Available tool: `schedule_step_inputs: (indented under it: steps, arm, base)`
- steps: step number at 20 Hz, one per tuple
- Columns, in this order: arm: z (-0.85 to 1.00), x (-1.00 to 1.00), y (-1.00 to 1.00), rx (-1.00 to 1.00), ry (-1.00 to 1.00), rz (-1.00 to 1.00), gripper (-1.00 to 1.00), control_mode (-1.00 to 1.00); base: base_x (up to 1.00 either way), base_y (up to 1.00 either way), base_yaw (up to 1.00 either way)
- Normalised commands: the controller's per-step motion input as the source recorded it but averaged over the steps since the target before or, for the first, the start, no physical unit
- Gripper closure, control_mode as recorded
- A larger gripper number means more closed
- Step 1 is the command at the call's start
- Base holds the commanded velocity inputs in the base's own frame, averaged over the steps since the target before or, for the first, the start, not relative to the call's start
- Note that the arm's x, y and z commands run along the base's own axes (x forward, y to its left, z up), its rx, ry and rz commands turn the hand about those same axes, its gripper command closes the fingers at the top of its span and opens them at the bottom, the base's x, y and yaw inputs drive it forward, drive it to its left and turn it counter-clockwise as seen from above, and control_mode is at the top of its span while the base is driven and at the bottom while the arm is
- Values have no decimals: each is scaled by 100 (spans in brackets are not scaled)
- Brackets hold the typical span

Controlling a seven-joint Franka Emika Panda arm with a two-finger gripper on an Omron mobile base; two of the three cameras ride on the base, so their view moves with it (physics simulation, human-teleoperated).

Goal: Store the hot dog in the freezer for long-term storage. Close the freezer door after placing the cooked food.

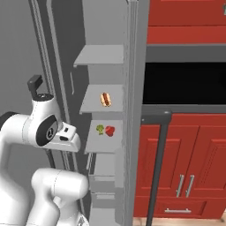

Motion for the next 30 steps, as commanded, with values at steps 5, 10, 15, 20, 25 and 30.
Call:
schedule_step_inputs:
  steps: [5, 10, 15, 20, 25, 30]
  arm:
    - [0, 0, 0, 0, 0, 0, -100, 100]
    - [0, 0, 0, 0, 0, 0, -100, 100]
    - [0, 0, 0, 0, 0, 0, -100, 100]
    - [0, 0, 0, 0, 0, 0, -100, 100]
    - [0, 0, 0, 0, 0, 0, -100, 100]
    - [0, 0, 0, 0, 0, 0, -100, 100]
  base:
    - [-38, 0, 23]
    - [-22, 0, 32]
    - [-12, 0, 21]
    - [-23, -15, 0]
    - [-45, -2, -7]
    - [-63, 0, -8]
